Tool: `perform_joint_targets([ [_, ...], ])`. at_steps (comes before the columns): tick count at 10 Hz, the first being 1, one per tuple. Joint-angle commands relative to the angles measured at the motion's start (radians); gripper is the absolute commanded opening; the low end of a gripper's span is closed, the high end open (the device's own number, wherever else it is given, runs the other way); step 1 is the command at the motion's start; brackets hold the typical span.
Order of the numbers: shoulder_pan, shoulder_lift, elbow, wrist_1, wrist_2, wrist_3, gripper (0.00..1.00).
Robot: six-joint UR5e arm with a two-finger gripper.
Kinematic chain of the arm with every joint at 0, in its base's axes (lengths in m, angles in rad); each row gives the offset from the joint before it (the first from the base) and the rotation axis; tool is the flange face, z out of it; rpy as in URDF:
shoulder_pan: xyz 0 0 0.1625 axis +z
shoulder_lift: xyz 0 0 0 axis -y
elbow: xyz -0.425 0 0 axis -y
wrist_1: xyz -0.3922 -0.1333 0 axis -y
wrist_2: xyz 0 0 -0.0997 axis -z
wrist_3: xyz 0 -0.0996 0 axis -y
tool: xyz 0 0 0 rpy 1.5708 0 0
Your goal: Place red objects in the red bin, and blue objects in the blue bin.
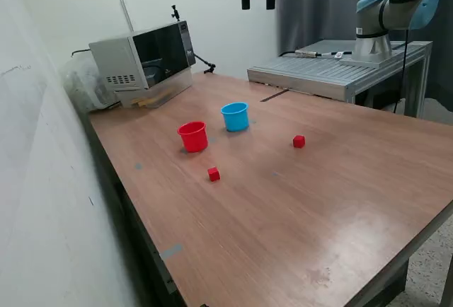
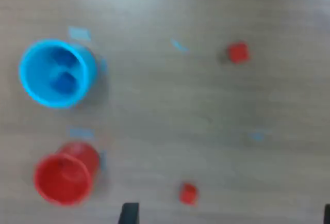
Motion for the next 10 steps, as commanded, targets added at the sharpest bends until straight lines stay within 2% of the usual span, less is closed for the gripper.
perform_joint_targets([
  [1, 0.070, 0.072, -0.124, 0.014, 0.061, 0.090, 1.00],
  [4, 0.116, 0.265, -0.278, -0.012, 0.072, 0.139, 1.00],
  [5, 0.116, 0.347, -0.303, -0.097, 0.070, 0.179, 1.00],
  [8, 0.109, 0.549, -0.284, -0.270, 0.057, 0.216, 1.00],
  [10, 0.086, 0.633, -0.271, -0.340, 0.020, 0.228, 1.00],
])
